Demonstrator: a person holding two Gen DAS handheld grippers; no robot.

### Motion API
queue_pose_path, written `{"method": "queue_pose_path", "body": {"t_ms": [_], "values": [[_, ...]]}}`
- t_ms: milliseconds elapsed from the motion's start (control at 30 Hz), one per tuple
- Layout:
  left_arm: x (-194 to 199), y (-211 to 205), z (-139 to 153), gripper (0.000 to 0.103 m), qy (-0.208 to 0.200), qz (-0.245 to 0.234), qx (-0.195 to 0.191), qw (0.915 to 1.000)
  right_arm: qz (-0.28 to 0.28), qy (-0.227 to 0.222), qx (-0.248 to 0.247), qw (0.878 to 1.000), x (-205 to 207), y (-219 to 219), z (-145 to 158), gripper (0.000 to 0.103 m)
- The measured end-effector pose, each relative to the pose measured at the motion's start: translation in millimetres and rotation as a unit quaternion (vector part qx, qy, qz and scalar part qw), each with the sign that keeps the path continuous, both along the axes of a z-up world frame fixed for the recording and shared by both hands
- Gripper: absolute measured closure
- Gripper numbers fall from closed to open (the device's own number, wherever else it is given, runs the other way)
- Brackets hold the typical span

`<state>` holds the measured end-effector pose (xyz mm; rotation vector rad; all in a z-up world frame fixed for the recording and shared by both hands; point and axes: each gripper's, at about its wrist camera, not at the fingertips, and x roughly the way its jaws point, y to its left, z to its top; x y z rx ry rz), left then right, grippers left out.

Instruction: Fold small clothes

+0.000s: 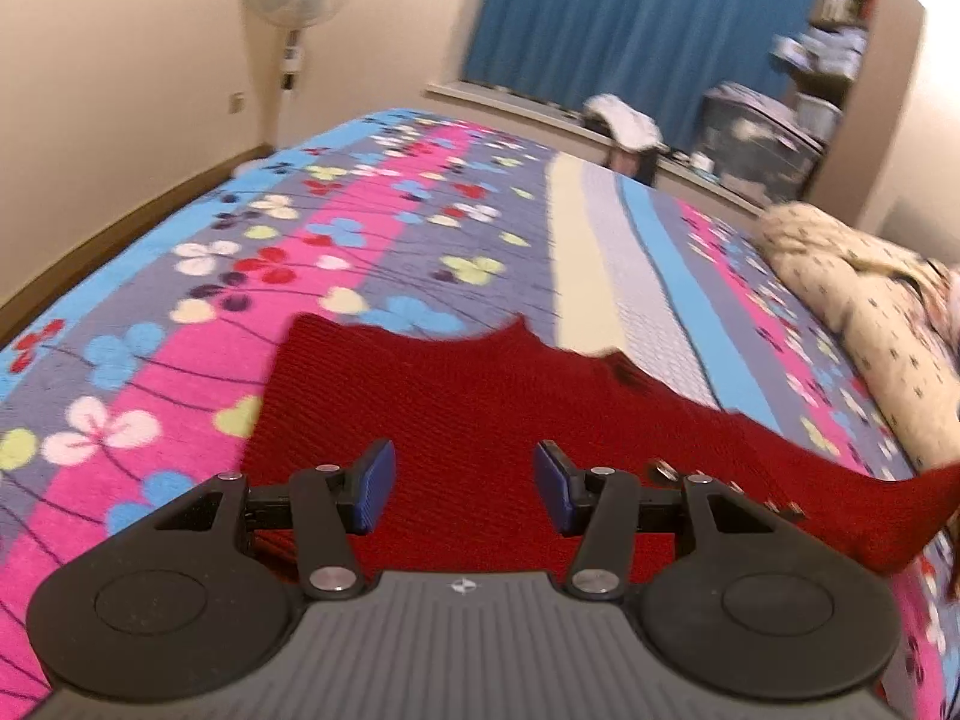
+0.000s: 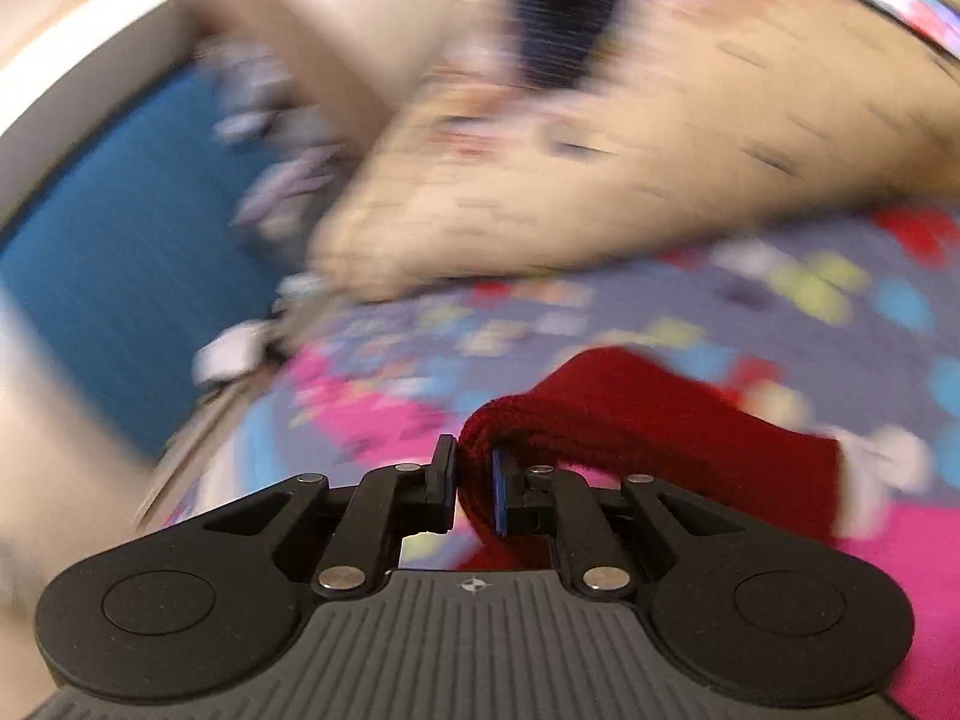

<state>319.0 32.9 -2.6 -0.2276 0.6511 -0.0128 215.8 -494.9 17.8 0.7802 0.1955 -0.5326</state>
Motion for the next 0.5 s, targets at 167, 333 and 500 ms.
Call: {"method": "queue_pose_path", "body": {"t_ms": [167,333,500], "values": [[16.5,34.7,3.7,0.046,0.008,0.046,-0.01,0.9989,0.259,-0.062,-0.167,0.949,28.8,151.1,39.2,0.091],[30.3,67.1,-4.8,0.046,0.042,0.074,-0.049,0.9952,0.509,0.075,-0.143,0.846,55.1,266.7,-35.7,0.085],[39.3,92.8,-25.1,0.046,0.094,0.079,-0.133,0.9834,0.555,0.137,-0.193,0.797,55.3,289.3,-50.9,0.079]]}}
